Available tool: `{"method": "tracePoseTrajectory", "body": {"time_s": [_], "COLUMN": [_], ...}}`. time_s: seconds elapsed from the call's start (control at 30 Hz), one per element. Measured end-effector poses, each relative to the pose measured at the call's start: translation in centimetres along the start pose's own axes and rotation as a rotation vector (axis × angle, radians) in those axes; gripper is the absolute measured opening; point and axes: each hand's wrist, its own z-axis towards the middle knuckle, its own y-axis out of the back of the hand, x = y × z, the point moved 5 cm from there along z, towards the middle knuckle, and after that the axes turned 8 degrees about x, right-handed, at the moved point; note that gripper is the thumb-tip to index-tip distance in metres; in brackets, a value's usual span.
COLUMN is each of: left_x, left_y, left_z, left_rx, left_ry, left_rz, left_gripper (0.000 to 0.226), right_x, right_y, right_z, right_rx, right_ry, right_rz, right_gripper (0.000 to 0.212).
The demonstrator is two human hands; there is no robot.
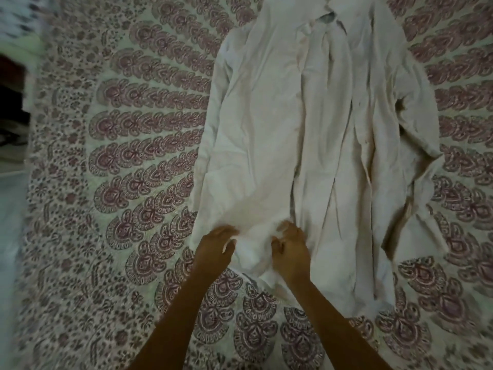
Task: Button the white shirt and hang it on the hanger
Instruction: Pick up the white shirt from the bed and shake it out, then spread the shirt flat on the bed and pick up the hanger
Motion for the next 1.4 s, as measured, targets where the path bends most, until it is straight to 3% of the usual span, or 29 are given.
{"method": "tracePoseTrajectory", "body": {"time_s": [0.13, 0.17, 0.23, 0.27, 0.4, 0.6, 0.77, 0.87, 0.97, 1.03, 1.13, 1.27, 1.33, 1.4], "left_x": [3.7, 4.6, 5.8, 5.9, 5.6, 4.2, 3.0, 2.6, 3.3, 2.8, 1.6, 1.0, 2.3, 3.9], "left_y": [0.8, 0.7, 0.8, 0.8, 1.8, 4.0, 4.4, 3.0, 0.0, -1.2, -1.3, 2.6, 5.2, 6.3], "left_z": [-2.3, -2.9, -3.2, -2.9, -2.1, -3.4, -5.7, -6.4, -6.0, -5.2, -3.8, -2.6, -3.2, -4.6], "left_rx": [-0.171, -0.171, -0.149, -0.134, -0.081, -0.129, -0.212, -0.129, 0.071, 0.078, -0.03, -0.335, -0.51, -0.532], "left_ry": [0.352, 0.439, 0.492, 0.476, 0.373, 0.149, 0.046, -0.003, 0.11, 0.105, 0.118, 0.067, 0.073, 0.063], "left_rz": [-0.054, -0.094, -0.132, -0.137, -0.341, -0.482, -0.504, -0.458, -0.395, -0.265, -0.23, -0.311, -0.242, -0.11], "left_gripper": [0.045, 0.055, 0.07, 0.073, 0.069, 0.038, 0.021, 0.046, 0.085, 0.097, 0.093, 0.051, 0.043, 0.039], "right_x": [0.2, 0.4, 0.4, 0.3, 1.1, 3.7, 3.0, -0.2, -3.0, -3.2, -3.1, -3.1, -3.1, -2.8], "right_y": [-0.3, -0.6, -1.0, -0.8, 0.4, 3.0, 5.2, 5.3, 4.4, 4.1, 3.7, 4.0, 4.7, 4.9], "right_z": [0.0, 0.0, 0.7, 1.1, 0.5, -2.8, -5.6, -6.6, -6.9, -7.0, -6.7, -6.1, -6.4, -6.6], "right_rx": [-0.109, -0.109, -0.076, -0.054, -0.132, -0.407, -0.621, -0.721, -0.671, -0.634, -0.582, -0.589, -0.662, -0.68], "right_ry": [-0.129, -0.144, -0.174, -0.184, -0.109, 0.047, 0.052, -0.119, -0.277, -0.271, -0.26, -0.254, -0.248, -0.229], "right_rz": [-0.083, -0.079, -0.03, 0.006, 0.188, 0.489, 0.55, 0.516, 0.495, 0.467, 0.461, 0.42, 0.401, 0.343], "right_gripper": [0.064, 0.064, 0.042, 0.029, 0.017, 0.046, 0.025, 0.016, 0.035, 0.043, 0.047, 0.031, 0.027, 0.029]}}
